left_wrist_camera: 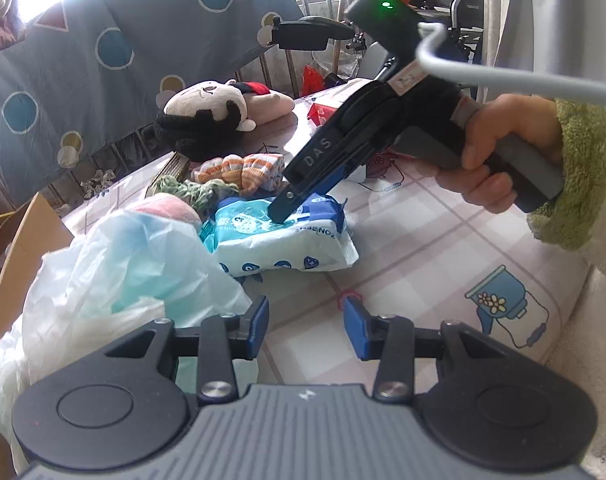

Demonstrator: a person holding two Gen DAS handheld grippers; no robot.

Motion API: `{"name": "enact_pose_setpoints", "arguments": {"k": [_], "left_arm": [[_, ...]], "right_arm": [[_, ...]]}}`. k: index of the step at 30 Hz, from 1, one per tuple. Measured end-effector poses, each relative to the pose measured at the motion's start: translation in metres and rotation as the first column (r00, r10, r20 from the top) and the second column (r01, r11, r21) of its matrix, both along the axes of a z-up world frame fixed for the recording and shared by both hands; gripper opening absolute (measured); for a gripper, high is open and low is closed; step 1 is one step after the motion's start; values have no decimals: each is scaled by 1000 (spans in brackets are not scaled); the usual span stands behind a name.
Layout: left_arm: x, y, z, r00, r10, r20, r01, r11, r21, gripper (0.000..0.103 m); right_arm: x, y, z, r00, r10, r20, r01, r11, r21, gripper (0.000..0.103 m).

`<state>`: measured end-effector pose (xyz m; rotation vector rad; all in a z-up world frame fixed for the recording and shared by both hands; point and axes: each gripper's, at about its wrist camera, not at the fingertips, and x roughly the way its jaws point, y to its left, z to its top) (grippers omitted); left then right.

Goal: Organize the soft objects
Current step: 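Move both tools back over the table toward the wipes packet, then grasp the blue-and-white wipes packet with the right tool and lift it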

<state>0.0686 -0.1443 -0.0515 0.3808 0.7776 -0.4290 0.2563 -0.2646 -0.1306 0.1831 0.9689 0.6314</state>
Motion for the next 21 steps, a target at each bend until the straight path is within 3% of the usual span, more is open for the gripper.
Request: {"name": "enact_pose_setpoints", "arguments": {"k": [11, 14, 15, 19, 20, 21], "left_arm": [[-28, 16, 7, 998, 28, -50, -34, 993, -114, 43], [-36, 15, 8, 998, 11, -63, -21, 987, -158, 46], [-38, 14, 8, 998, 9, -63, -20, 986, -168, 47], [-41, 11, 5, 998, 12, -56, -23, 981, -195, 50], [-41, 10, 4, 998, 18, -55, -28, 980, -195, 50], [-41, 10, 2, 998, 29, -49, -38, 981, -191, 50]], "right_arm": [[-73, -28, -12, 994, -63, -92, 68, 996, 56, 41], [-103, -31, -17, 992, -76, -101, 79, 997, 26, 18], [-114, -33, -16, 991, -93, -101, 94, 996, 5, 17], [-136, -42, -7, 991, -121, -59, 124, 992, 39, 22], [-136, -44, -3, 991, -128, -47, 131, 990, 57, 26], [-135, -46, 2, 991, -133, -32, 135, 987, 81, 37]]}}
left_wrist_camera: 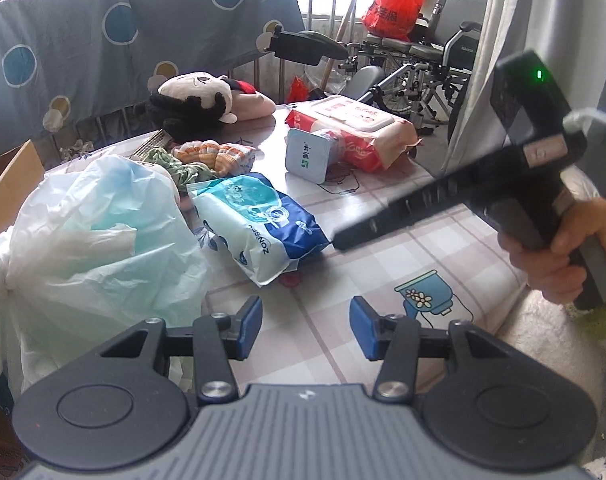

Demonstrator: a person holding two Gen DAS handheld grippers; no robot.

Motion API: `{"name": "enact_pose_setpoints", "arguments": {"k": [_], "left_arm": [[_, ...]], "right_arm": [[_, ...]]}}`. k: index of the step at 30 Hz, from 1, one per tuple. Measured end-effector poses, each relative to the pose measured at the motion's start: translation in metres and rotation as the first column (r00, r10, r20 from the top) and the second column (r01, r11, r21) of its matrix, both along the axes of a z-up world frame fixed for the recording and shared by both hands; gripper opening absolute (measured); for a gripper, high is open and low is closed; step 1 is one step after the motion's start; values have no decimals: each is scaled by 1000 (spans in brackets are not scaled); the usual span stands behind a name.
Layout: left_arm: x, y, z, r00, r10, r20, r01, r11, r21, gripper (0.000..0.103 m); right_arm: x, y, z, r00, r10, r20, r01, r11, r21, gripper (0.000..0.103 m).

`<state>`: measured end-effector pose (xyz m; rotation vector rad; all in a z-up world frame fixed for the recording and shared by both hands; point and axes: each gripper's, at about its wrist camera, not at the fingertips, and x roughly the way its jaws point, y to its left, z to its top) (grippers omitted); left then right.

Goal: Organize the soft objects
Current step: 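Grasp the blue-and-white wipes packet with the right tool and lift it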

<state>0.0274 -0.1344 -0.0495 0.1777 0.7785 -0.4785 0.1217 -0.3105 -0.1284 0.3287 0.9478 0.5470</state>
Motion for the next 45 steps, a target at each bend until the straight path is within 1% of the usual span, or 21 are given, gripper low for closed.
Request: {"name": "enact_pose_setpoints", "arguments": {"k": [1, 2, 3, 4, 6, 8, 10, 12, 14, 16, 20, 24, 27, 31, 34, 37, 38, 40, 43, 44, 45], "left_arm": [[0, 0, -1, 1000, 10, 8, -10, 1000, 7, 50], [0, 0, -3, 1000, 20, 15, -20, 1000, 13, 50], [0, 1, -4, 999, 27, 18, -27, 999, 18, 50], [0, 1, -4, 999, 33, 18, -33, 999, 20, 50], [0, 4, -5, 999, 47, 17, -47, 999, 25, 50], [-1, 8, -6, 998, 60, 17, -60, 998, 27, 51], [-2, 13, -5, 997, 72, 22, -73, 997, 30, 56], [-4, 17, -5, 996, 86, 33, -87, 995, 37, 57], [-6, 22, -5, 995, 97, 40, -98, 994, 38, 59], [-6, 25, -5, 994, 100, 35, -101, 995, 27, 60], [-4, 27, -7, 997, 83, 1, -83, 997, -5, 62], [-8, 24, -8, 999, 36, -39, -38, 998, -49, 73], [-9, 20, -9, 998, -3, -69, -2, 997, -75, 81], [-4, 12, -11, 993, -32, -111, 22, 996, -91, 92], [3, 2, -14, 990, -25, -141, 14, 997, -77, 93], [13, -5, -19, 984, 6, -178, -16, 998, -58, 93], [15, -7, -20, 982, 10, -189, -21, 998, -57, 93], [17, -10, -22, 982, 41, -185, -48, 998, -32, 98], [21, -12, -24, 983, 61, -174, -62, 998, -1, 99], [22, -13, -25, 982, 67, -176, -67, 998, 6, 99], [23, -14, -26, 982, 72, -175, -70, 997, 15, 99]], "right_arm": [[4, -1, 4, 1000, -14, 16, 13, 1000, 18, 53], [9, -1, 9, 999, -29, 36, 28, 999, 37, 61], [15, 0, 12, 998, -36, 56, 33, 998, 53, 74], [23, 2, 14, 996, -45, 78, 40, 997, 68, 81], [46, 8, 13, 995, -48, 84, 40, 995, 95, 82], [67, 15, 6, 998, -34, 58, 28, 994, 108, 84], [83, 28, -3, 999, -13, 30, 11, 996, 86, 85], [89, 45, -14, 1000, 21, 14, -22, 999, 38, 85], [84, 55, -19, 998, 58, 39, -58, 998, -7, 79], [77, 58, -19, 996, 79, 38, -79, 997, -11, 75], [59, 57, -17, 996, 92, 16, -92, 996, -19, 74], [30, 45, -16, 998, 60, -36, -60, 998, 9, 74], [6, 38, -18, 996, 47, -80, -42, 997, 67, 75], [-19, 22, -23, 988, 53, -145, -22, 978, 207, 77], [-28, 2, -22, 989, -4, -148, 51, 948, 313, 77], [-26, -7, -22, 986, -44, -158, 99, 928, 360, 77], [-25, -7, -25, 984, -39, -173, 103, 918, 383, 77], [-24, -2, -31, 979, 4, -204, 88, 895, 437, 80], [-25, 2, -33, 974, 58, -217, 54, 878, 476, 80], [-26, -1, -32, 974, 65, -218, 51, 871, 488, 79], [-25, -6, -29, 977, 54, -207, 54, 874, 484, 79]]}}
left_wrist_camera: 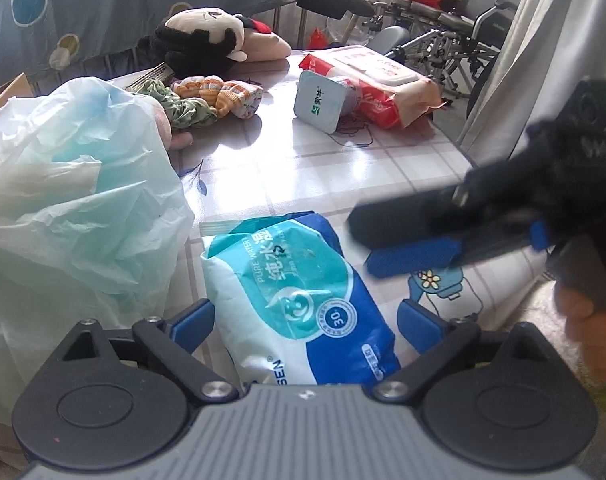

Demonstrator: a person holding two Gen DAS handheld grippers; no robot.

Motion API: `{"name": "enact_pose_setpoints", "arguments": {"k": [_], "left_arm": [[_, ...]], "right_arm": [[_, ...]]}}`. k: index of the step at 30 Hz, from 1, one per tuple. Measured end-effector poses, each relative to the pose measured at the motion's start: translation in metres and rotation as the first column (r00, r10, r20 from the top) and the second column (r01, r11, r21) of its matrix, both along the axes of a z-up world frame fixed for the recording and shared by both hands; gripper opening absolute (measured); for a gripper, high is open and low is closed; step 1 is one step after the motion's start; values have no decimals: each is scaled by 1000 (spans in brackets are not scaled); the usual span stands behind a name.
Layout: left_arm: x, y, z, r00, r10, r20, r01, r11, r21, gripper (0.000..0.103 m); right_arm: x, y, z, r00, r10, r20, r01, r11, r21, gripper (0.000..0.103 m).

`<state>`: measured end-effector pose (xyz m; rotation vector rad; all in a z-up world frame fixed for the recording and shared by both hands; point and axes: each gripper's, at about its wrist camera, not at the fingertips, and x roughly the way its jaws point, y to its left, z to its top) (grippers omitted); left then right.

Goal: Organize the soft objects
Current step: 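Grasp the blue-and-white wipes packet with the right tool and lift it, then grasp the white yogurt cup with the right tool and lift it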

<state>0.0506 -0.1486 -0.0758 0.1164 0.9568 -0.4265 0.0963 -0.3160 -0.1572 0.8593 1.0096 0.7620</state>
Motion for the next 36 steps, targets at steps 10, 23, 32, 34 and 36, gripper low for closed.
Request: {"name": "enact_pose_setpoints", "arguments": {"k": [10, 23, 32, 34, 36], "left_arm": [[16, 7, -13, 998, 24, -64, -27, 999, -44, 85], [22, 22, -19, 993, 26, -115, -41, 991, -127, 78], [22, 23, -20, 994, 26, -111, -40, 991, -128, 79], [22, 23, -20, 994, 26, -110, -40, 991, -128, 79], [22, 23, -21, 994, 26, -110, -40, 991, -129, 79]], "right_arm": [[50, -28, 73, 929, -141, 342, 279, 874, -397, 80], [158, 34, 59, 885, 202, 420, 261, 531, -806, 42], [160, 45, 58, 892, 194, 408, 262, 512, -818, 2], [149, 38, 61, 901, 156, 405, 257, 562, -787, 1], [137, 26, 65, 915, 89, 394, 256, 628, -735, 0]]}}
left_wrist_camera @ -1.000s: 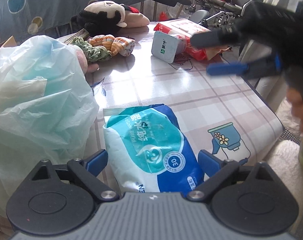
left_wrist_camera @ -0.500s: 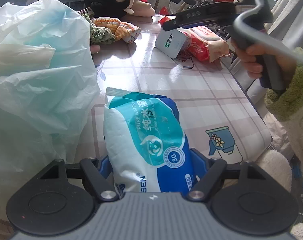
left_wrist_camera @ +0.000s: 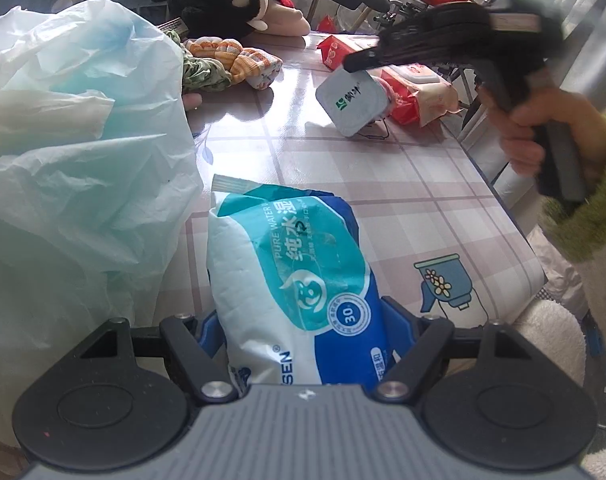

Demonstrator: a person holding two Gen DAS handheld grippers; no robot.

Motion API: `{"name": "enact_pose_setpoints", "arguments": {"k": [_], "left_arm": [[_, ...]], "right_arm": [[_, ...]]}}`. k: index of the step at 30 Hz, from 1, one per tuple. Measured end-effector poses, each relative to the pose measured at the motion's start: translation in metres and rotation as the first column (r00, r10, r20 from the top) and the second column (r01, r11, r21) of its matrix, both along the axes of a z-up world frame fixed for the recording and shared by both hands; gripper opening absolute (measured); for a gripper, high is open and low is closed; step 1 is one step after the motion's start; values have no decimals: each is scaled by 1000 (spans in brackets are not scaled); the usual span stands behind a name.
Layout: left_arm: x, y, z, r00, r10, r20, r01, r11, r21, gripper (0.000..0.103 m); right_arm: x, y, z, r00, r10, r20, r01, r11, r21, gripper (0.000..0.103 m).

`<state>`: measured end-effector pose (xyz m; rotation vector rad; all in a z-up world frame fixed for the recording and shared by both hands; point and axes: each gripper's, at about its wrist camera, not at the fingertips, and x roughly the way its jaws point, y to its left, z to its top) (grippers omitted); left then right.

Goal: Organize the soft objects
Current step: 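Grasp the white yogurt cup with the right tool and lift it, then carry the wipes packet with the left tool while the right tool carries the yogurt cup to the box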

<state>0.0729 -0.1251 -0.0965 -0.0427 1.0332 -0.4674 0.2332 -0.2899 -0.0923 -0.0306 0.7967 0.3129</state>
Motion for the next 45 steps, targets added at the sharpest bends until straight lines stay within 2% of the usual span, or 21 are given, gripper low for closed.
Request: {"name": "enact_pose_setpoints", "arguments": {"k": [4, 7, 10, 14, 16, 19, 21, 23, 25, 27, 29, 32, 34, 36, 38, 40, 41, 42, 43, 45], "left_arm": [[0, 0, 0, 1000, 1, 0, -1, 1000, -2, 79], [0, 1, 0, 1000, 0, 2, 0, 1000, -3, 79], [0, 1, 1, 1000, 1, 2, -1, 1000, -1, 79], [0, -1, 1, 1000, 2, 3, -2, 1000, 5, 79], [0, -1, 1, 1000, 3, 2, -3, 1000, 6, 79], [1, -1, 1, 1000, 6, 0, -6, 1000, 8, 79], [1, -2, 1, 1000, 7, 0, -7, 1000, 11, 79], [1, -3, 1, 1000, 5, 3, -5, 1000, 17, 79], [1, -3, 1, 1000, 5, 3, -5, 1000, 18, 79], [1, -3, 1, 1000, 4, 5, -4, 1000, 20, 79], [1, -4, 1, 1000, 5, 7, -5, 1000, 24, 79], [1, -4, 1, 1000, 3, 6, -4, 1000, 28, 80], [1, -4, 1, 1000, 2, 4, -2, 1000, 30, 80], [2, -4, 1, 1000, 0, 4, 0, 999, 34, 80], [2, -5, 1, 1000, -1, 5, 0, 999, 39, 80], [2, -6, 1, 1000, 1, 6, -1, 999, 41, 80], [2, -6, 1, 1000, 1, 7, -1, 999, 43, 80], [1, -7, 1, 1000, 1, 8, -1, 999, 44, 80], [1, -7, 1, 1000, 2, 8, -2, 999, 45, 80], [1, -7, 1, 1000, 1, 9, -2, 999, 47, 80]], "right_arm": [[-32, -35, 2, 995, -63, -74, 78, 973, 218, 1], [-59, -65, -3, 985, -119, -124, 157, 914, 373, 1], [-87, -102, -13, 964, -202, -174, 265, 804, 532, 1], [-115, -155, -41, 913, -304, -271, 405, 601, 689, 1], [-124, -172, -53, 890, -338, -305, 449, 546, 707, 3], [-131, -184, -63, 883, -334, -329, 463, 509, 726, 7], [-133, -184, -62, 887, -340, -313, 455, 528, 717, 7], [-132, -180, -54, 897, -349, -271, 433, 572, 696, 13], [-128, -178, -47, 903, -353, -245, 421, 610, 672, 43], [-119, -176, -41, 908, -355, -222, 411, 652, 637, 58], [-107, -168, -37, 914, -348, -210, 402, 696, 595, 61], [-88, -153, -34, 925, -315, -214, 380, 742, 552, 69], [-76, -135, -27, 942, -276, -189, 334, 803, 493, 79], [-67, -113, -20, 959, -239, -153, 281, 879, 385, 84], [-60, -91, -16, 972, -200, -123, 226, 938, 262, 84], [-56, -73, -15, 978, -181, -102, 194, 971, 137, 82], [-55, -68, -16, 978, -179, -104, 189, 978, 93, 79], [-55, -66, -17, 976, -186, -109, 194, 979, 64, 67], [-55, -65, -17, 973, -200, -111, 206, 978, 39, 61], [-56, -72, -17, 970, -203, -137, 214, 974, 72, 60]]}}
